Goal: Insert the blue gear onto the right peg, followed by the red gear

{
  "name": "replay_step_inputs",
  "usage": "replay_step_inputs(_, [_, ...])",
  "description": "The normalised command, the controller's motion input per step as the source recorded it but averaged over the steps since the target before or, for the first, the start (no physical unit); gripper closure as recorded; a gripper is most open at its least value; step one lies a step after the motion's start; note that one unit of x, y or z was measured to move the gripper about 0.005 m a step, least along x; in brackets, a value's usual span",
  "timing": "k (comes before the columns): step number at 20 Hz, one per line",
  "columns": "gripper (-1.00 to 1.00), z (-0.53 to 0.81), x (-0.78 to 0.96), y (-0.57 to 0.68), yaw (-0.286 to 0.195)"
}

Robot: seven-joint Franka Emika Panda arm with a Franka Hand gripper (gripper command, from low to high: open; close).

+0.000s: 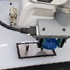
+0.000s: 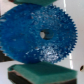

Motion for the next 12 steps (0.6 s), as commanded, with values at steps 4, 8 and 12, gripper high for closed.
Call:
replay_step_inputs(4, [1.00,0.07,0.04,-0.02,0.000])
replay_step_inputs(8, [1.00,0.22,0.04,-0.05,0.000])
replay_step_inputs(12, [1.00,0.27,0.05,-0.03,0.000])
